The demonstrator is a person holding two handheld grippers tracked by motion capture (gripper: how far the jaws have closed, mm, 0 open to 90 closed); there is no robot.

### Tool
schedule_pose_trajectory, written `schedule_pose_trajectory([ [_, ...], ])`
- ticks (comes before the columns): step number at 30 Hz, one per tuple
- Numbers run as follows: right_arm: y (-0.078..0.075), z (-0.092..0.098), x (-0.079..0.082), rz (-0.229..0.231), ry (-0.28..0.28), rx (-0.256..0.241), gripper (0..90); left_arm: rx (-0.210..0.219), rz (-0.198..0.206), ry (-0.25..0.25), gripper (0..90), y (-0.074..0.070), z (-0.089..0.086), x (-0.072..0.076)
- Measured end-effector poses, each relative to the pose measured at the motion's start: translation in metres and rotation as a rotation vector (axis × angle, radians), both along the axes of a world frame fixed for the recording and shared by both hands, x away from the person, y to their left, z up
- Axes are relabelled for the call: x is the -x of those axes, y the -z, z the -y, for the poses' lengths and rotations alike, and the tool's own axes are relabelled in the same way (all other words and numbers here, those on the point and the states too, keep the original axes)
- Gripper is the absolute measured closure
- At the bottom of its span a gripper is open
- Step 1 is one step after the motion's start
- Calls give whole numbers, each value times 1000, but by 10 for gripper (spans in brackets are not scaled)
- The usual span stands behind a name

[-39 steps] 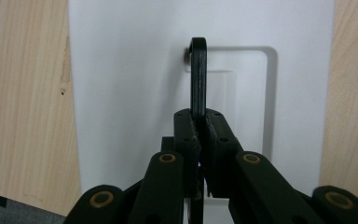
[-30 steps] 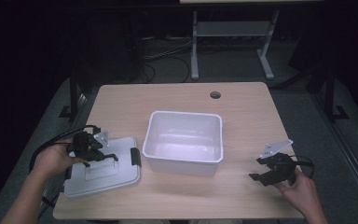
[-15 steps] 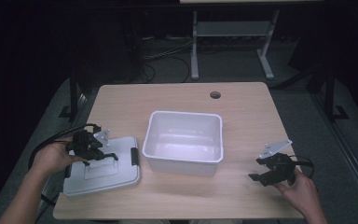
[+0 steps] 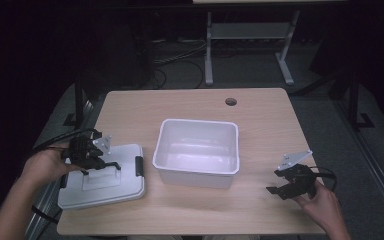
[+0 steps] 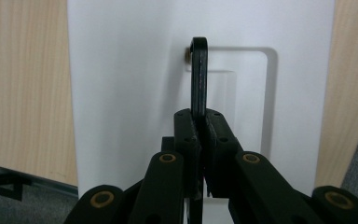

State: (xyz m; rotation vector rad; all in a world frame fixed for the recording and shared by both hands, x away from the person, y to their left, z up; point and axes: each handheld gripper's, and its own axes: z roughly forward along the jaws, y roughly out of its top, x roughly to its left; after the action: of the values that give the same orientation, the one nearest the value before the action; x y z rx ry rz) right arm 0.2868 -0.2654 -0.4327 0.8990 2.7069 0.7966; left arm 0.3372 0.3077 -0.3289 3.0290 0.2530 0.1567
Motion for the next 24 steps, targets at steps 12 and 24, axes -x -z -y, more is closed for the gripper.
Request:
schedule_pose_trajectory([
  [12,0,-1,0,-2,-2,-2,318,-17,11,14,852,-31,-2,8],
  [24,0,-1,-1,-2,-2,-4,318,-22,14,31,852,-54,0,12],
])
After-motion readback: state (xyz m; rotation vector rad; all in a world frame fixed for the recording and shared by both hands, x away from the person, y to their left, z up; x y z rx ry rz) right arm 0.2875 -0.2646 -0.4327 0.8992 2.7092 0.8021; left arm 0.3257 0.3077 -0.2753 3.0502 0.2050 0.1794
